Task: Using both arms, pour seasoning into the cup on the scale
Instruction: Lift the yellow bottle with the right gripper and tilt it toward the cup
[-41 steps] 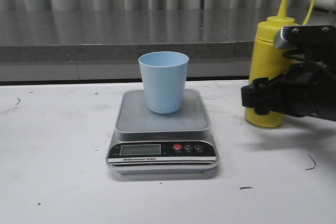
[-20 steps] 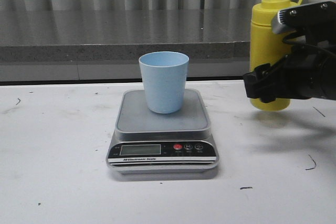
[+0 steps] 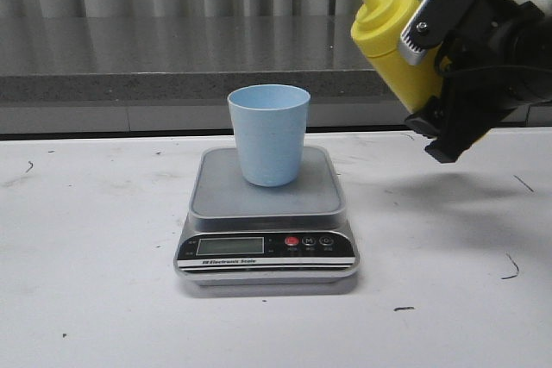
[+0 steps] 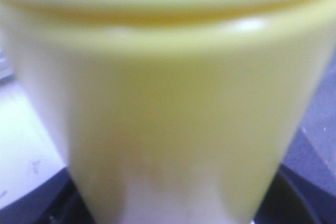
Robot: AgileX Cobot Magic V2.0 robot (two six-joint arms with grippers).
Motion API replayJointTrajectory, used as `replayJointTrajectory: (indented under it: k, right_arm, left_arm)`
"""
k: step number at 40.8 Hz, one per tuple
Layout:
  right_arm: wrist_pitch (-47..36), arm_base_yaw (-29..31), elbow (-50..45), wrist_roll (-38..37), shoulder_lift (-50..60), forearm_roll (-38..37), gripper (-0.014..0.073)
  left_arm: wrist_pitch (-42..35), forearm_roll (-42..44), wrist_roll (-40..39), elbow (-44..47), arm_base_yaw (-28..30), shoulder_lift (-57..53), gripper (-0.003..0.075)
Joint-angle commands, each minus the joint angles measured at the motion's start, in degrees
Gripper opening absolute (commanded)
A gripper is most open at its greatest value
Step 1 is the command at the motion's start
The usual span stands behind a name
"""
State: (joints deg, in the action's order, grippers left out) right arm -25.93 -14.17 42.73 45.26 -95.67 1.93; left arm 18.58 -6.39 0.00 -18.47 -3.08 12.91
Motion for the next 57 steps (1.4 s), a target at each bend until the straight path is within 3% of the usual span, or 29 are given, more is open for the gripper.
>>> replayJointTrajectory:
  k: [1,12,23,38,44,57]
  right_arm:
    - [-2.8,0.1,4.4,4.0,3.2,-0.4,0.0228]
    - [7.2,0.1,13.2,15.8,3.2,-0.4,0.0228]
    - [8.4,0.1,18.5,28.8,3.2,-0.4,0.0228]
    - [3.4,0.1,21.8,39.3,0.2,-0.4,0.0228]
    - [-3.2,0.1,21.8,45.1,-1.2,-0.4,0.0228]
    - [-4.8,-1.9,21.7,45.2,-2.2,1.7,0.0228]
  left_arm:
    - [-4.8,-0.7,-0.5,-1.5,0.3,0.7,-0.002]
    - [-4.8,-0.7,-0.5,-1.5,0.3,0.7,-0.002]
    - [-4.8,-0.7,-0.5,-1.5,0.3,0.7,-0.002]
    - [-4.8,-0.7,-0.5,-1.5,0.3,0.7,-0.002]
    - [-4.8,-0.7,-0.5,-1.5,0.3,0.7,-0.002]
    - [-4.8,-0.7,-0.5,-1.5,0.3,0.7,-0.002]
